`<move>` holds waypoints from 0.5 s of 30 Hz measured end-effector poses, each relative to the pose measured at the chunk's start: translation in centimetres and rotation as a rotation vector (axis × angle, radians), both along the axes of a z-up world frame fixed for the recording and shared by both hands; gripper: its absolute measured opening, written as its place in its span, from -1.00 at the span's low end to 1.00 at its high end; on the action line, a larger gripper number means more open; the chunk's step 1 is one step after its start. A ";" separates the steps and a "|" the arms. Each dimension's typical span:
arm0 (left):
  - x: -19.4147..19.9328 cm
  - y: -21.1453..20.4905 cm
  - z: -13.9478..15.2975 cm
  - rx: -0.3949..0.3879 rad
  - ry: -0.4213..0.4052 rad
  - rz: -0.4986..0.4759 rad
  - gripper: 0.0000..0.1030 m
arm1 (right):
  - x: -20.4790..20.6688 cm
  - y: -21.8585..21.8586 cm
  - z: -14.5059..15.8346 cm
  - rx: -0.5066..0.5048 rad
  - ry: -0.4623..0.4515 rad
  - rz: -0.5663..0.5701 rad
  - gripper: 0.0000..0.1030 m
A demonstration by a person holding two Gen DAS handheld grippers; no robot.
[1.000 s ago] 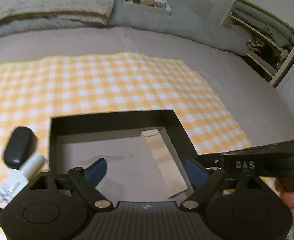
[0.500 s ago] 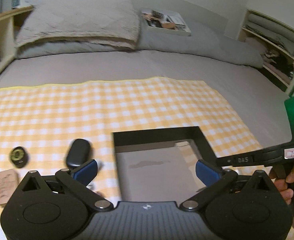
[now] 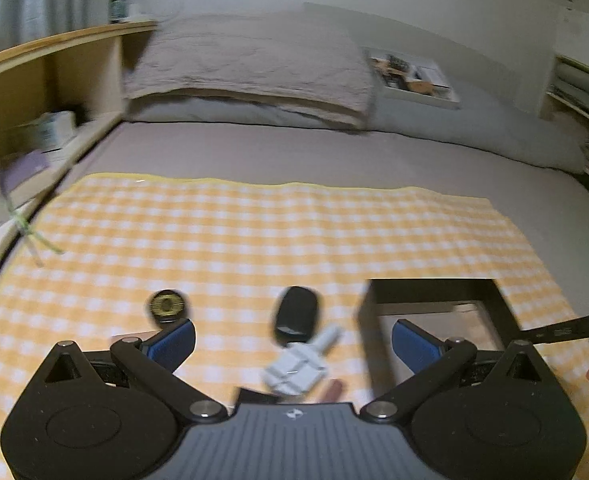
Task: Organize rigid objects
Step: 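Move the left gripper to the white charger and close on it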
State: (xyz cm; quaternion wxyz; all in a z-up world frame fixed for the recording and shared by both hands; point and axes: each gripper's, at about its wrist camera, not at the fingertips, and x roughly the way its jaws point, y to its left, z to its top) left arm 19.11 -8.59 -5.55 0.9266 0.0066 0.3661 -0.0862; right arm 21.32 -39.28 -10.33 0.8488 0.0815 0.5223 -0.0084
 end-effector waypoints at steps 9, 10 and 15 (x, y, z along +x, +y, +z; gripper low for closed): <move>-0.2 5.3 -1.1 0.080 0.065 0.041 1.00 | 0.9 0.6 -0.8 -0.034 0.032 -0.009 -0.93; -0.3 5.8 -1.5 0.092 0.080 0.041 1.00 | 1.0 0.6 -0.8 -0.036 0.033 -0.008 -0.93; -1.1 8.2 -3.9 0.199 0.131 -0.003 1.00 | 1.1 0.6 -0.8 -0.035 0.033 -0.008 -0.93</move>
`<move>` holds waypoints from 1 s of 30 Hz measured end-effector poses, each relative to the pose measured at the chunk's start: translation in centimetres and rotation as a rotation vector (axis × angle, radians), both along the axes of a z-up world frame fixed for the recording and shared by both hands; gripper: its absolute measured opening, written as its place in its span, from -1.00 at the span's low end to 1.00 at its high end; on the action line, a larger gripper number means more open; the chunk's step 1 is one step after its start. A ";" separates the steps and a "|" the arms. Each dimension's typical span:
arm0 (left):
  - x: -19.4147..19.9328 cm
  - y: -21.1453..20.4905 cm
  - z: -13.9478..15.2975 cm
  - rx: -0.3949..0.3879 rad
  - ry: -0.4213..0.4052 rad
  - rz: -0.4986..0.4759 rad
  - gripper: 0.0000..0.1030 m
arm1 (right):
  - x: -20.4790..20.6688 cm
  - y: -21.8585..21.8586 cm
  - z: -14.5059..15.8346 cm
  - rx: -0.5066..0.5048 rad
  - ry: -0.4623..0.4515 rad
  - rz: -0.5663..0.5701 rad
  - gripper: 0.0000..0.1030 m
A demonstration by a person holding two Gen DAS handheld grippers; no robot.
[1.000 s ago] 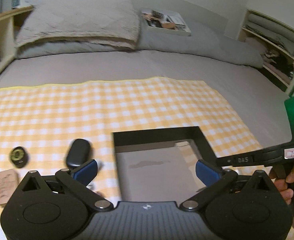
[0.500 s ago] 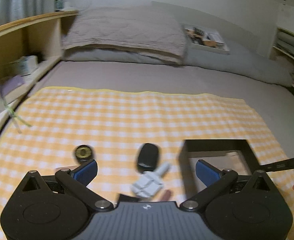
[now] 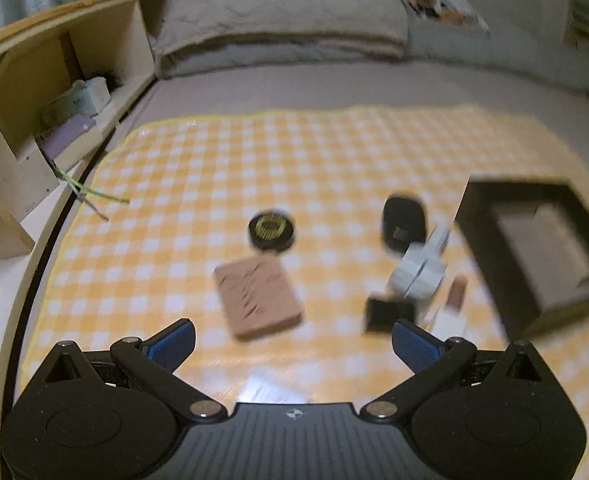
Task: Organize rigid objects
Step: 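Move the left gripper to the white charger and close on it, then lift the white charger with the left gripper and carry it into the box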
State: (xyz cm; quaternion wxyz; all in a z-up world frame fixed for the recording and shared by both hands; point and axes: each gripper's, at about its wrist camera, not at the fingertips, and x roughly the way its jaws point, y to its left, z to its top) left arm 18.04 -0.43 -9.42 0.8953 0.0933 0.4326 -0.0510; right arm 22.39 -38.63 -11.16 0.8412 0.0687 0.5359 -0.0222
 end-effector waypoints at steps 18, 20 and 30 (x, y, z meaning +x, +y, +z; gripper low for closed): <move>0.5 4.1 -5.3 0.015 0.198 -0.298 0.21 | 0.0 0.0 -0.3 -0.007 0.015 0.015 -0.92; 0.9 4.1 -5.8 0.019 0.221 -0.305 0.15 | -0.1 0.0 -0.5 -0.009 0.020 0.017 -0.92; 1.7 5.1 -5.7 -0.068 0.258 -0.265 -0.04 | 0.1 -0.2 -1.0 -0.007 0.032 0.020 -0.94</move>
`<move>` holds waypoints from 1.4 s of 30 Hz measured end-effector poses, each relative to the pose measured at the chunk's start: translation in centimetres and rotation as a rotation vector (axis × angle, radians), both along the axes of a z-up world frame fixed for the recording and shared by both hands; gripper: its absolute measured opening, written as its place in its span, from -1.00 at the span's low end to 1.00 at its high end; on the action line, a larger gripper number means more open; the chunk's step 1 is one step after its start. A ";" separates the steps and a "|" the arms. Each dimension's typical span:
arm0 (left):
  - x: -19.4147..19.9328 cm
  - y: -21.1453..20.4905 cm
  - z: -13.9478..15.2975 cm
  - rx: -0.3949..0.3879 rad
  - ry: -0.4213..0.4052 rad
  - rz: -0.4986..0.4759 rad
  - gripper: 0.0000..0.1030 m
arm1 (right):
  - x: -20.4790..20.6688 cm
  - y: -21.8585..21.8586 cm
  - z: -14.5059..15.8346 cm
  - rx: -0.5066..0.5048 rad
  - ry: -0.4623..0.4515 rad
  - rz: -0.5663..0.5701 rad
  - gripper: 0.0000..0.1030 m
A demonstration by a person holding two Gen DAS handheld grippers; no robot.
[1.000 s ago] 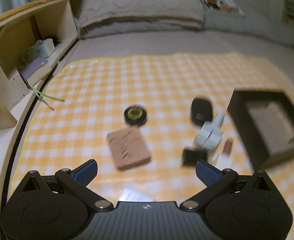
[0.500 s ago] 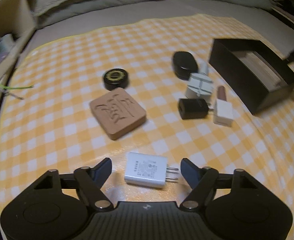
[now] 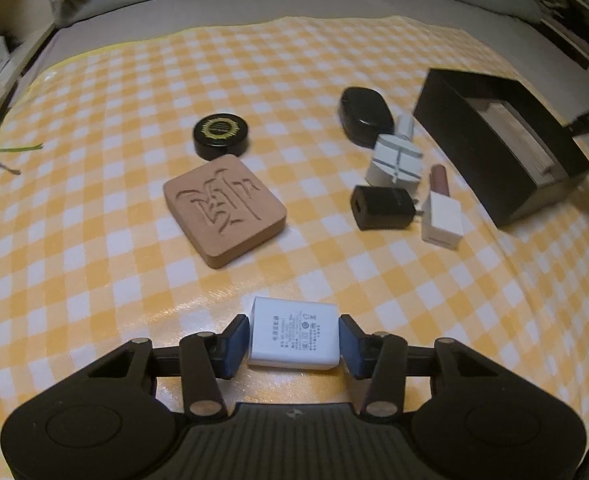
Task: Organize rigid objects
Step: 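Lift the white charger with the left gripper and carry it into the box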
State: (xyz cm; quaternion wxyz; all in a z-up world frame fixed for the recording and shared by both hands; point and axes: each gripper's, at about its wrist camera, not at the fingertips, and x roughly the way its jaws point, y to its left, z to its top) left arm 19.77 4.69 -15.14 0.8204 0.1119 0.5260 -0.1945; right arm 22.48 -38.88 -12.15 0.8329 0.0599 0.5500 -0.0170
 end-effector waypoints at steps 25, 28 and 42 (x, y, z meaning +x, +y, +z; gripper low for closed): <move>-0.5 -14.4 5.3 -0.368 -0.085 0.133 -0.04 | 0.5 -0.6 0.1 0.005 -0.007 -0.020 -0.95; -0.2 -17.3 4.6 -0.390 -0.063 0.138 -0.04 | 0.6 -0.7 0.4 0.010 -0.008 -0.022 -0.95; 1.4 -27.0 -0.2 -0.430 0.068 0.226 -0.04 | 0.2 -0.6 1.4 0.030 -0.010 -0.027 -0.94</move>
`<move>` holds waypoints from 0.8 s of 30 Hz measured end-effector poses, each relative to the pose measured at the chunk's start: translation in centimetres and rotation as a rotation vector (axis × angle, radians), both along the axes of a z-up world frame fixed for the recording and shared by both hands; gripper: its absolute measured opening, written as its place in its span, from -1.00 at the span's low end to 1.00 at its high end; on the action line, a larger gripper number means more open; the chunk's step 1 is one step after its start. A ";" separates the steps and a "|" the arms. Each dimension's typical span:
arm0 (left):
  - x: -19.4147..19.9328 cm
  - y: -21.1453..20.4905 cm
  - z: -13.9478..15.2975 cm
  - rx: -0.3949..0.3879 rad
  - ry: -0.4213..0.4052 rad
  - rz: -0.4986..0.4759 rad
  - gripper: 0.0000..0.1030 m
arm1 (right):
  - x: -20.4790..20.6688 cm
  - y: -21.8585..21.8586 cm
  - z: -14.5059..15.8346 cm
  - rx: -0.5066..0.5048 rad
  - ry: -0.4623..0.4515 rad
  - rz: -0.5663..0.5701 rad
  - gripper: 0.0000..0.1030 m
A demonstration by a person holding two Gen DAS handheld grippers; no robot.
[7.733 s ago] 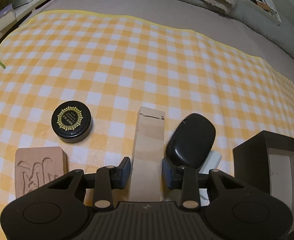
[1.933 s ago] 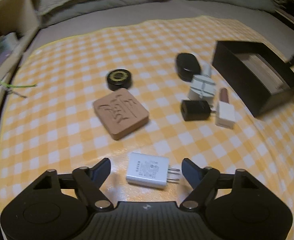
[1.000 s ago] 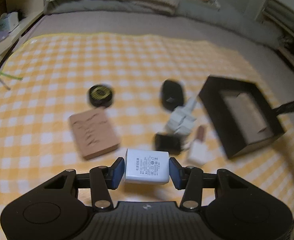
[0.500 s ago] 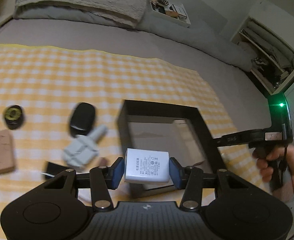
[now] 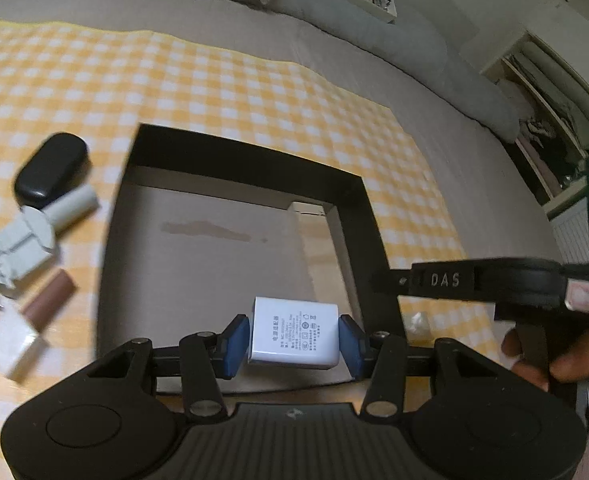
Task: Organize rigid objects
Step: 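Lift the white charger with the left gripper and carry it into the box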
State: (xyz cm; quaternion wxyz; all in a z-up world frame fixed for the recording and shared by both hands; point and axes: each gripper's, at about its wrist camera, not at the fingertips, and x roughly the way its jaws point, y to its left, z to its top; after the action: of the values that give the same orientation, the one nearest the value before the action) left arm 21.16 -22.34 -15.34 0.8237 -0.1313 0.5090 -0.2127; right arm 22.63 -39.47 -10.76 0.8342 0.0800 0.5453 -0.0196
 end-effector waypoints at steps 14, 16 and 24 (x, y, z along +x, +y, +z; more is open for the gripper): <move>0.8 -3.6 -2.0 -0.034 0.060 0.035 -0.04 | -0.3 0.1 -0.1 0.011 0.002 -0.004 -0.93; 0.8 -4.0 -2.1 -0.033 0.057 0.033 -0.03 | -0.3 0.0 -0.1 0.009 0.001 -0.002 -0.93; 1.0 -4.7 -2.3 -0.010 0.058 -0.008 0.06 | -0.5 0.4 -0.3 0.013 0.006 -0.008 -0.93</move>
State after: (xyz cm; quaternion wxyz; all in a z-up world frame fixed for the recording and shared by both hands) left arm 22.20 -26.99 -17.68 0.8071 -0.1396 0.5320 -0.2147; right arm 22.18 -39.04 -11.08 0.8320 0.0876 0.5475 -0.0193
